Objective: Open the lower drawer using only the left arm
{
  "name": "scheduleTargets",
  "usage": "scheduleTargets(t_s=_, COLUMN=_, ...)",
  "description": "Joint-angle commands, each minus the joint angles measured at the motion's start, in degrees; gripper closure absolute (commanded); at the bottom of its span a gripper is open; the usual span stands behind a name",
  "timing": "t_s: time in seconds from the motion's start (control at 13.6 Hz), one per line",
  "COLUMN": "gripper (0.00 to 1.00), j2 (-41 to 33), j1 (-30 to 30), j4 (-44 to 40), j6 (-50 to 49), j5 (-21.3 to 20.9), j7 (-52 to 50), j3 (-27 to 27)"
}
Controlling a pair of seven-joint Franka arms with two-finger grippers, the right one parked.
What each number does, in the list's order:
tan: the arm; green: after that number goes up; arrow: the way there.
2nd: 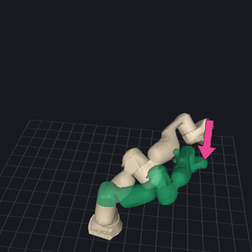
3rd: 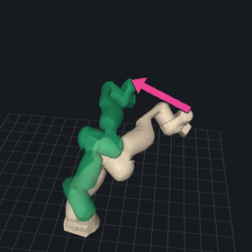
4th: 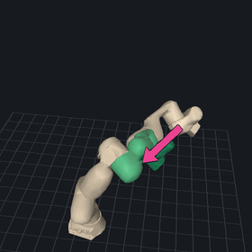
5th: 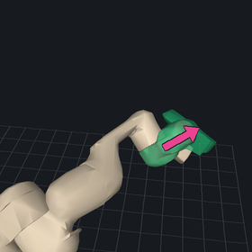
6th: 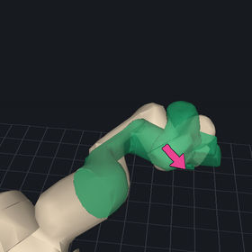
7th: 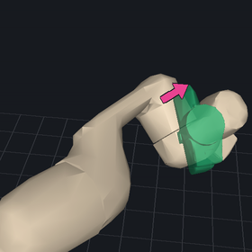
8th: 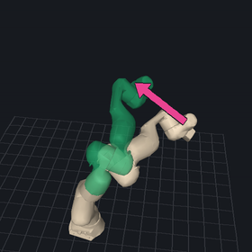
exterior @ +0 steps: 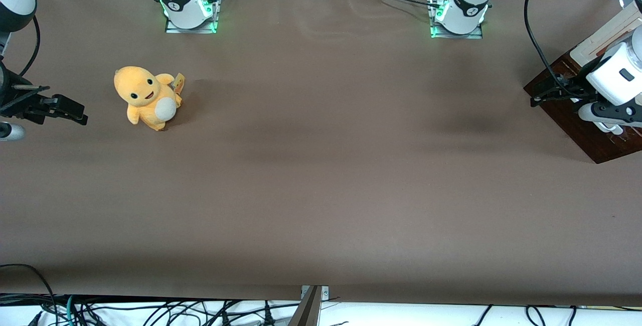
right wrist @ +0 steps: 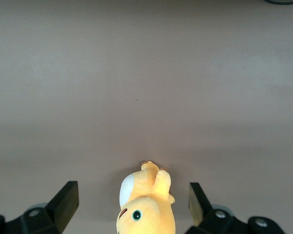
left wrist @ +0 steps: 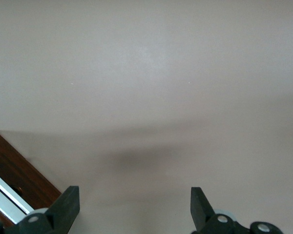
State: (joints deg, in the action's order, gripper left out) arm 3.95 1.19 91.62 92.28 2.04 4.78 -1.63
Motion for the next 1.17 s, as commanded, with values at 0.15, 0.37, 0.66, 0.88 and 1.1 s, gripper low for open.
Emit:
scheduleTargets(t_s=0.15, gripper=0.0, j2=1.7, j1=-0.1, j4=-3.1, j6=-1.1, j5=-0.6, j7=0.0, j3=0.2)
scheduleTargets(t_s=0.37, gripper=0.0, j2=1.9, j1=-0.1, j4=-3.1, j6=-1.1, j5=-0.6, j7=0.0, j3=0.1)
scheduleTargets(t_s=0.66, gripper=0.0, j2=2.0, j1=-0.1, j4=-3.1, j6=-1.1, j5=-0.6, j7=0.0, j3=0.1)
scheduleTargets(t_s=0.88, gripper=0.0, j2=2.8, j1=-0.1, j4=-3.1, j6=-1.1, j5=-0.6, j7=-0.1, j3=0.2)
scheduleTargets(t_s=1.1, gripper=0.0, j2=2.9, j1=-0.1, j4=-3.1, j6=-1.1, j5=-0.5, j7=-0.1, j3=0.2)
